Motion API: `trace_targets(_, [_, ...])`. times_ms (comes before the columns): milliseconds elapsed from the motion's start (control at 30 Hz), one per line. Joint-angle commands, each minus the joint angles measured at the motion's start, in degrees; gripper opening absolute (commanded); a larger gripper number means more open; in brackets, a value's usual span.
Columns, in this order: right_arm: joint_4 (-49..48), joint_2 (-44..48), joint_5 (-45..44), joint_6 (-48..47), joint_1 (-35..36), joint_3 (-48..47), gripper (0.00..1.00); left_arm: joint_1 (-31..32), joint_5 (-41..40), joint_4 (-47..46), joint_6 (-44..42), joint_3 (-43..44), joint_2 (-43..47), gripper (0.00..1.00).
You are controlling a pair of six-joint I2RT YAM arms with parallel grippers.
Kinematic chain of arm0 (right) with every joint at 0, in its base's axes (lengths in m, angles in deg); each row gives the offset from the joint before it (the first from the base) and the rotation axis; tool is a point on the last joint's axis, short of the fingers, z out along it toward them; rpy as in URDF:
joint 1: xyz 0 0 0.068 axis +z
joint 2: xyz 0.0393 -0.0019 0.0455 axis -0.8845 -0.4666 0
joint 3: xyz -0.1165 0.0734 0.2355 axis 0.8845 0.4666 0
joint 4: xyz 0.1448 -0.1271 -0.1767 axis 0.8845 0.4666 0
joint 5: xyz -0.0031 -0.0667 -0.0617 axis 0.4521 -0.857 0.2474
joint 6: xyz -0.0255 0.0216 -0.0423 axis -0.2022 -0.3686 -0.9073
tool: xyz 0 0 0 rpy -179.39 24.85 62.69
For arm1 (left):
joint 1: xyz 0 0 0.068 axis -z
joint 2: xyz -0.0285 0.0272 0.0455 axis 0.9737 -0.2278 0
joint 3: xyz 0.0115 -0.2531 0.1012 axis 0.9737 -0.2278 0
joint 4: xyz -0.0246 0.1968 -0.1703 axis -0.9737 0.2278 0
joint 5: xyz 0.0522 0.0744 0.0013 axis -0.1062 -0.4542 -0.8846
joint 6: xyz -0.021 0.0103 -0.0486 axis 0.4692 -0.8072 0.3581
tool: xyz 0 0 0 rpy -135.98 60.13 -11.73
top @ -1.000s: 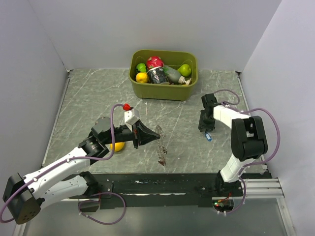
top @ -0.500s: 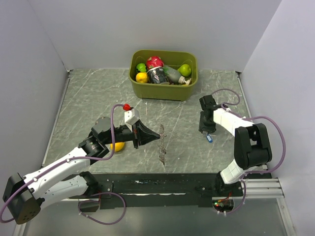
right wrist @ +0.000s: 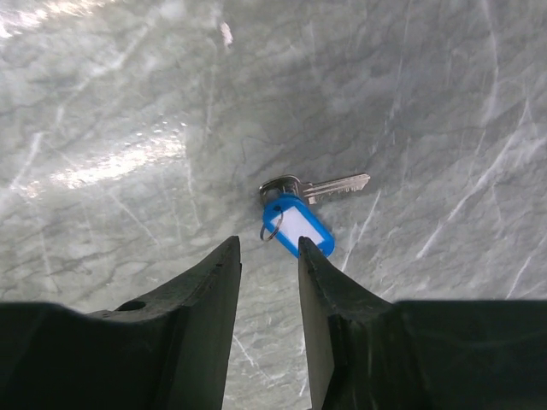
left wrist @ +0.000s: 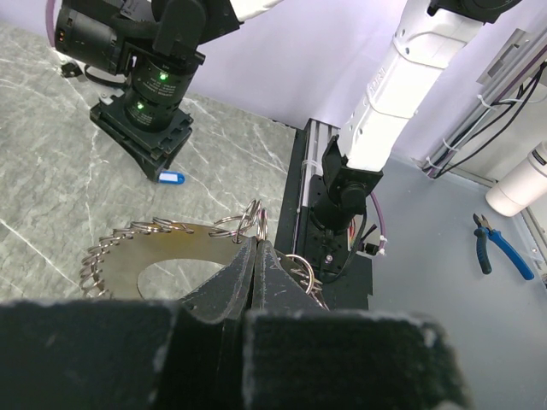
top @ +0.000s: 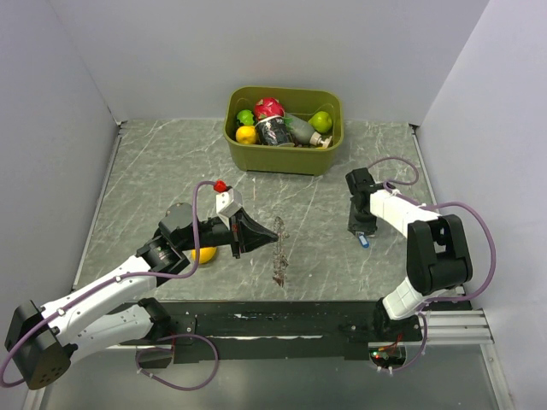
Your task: Put the keys on the keyring
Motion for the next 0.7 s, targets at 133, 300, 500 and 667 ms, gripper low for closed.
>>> trace_targets(133, [-2.03,0.23,3.06,1.44,-2.39,0.45,0.38,0.16,1.11,-3.53,-0.21,1.13,1.22,0.01])
trace_targets(300, [-2.38,0.76,4.64,1.62,-2.48,0.62,0.22,0.16,0.58,-3.08,-0.56,1.13,1.66,0.01])
trace_targets(500, [-2.29,-0.21,4.64,1.71,-3.0,0.27,0.21,0.16,0.75,-2.91,-0.65,1.22,1.67,0.01])
trace_targets(667, [-1.06,-0.73,3.67,1.09,-3.09,-0.61,0.21,0.16,0.49,-2.82,-0.74,1.13,2.02,0.01])
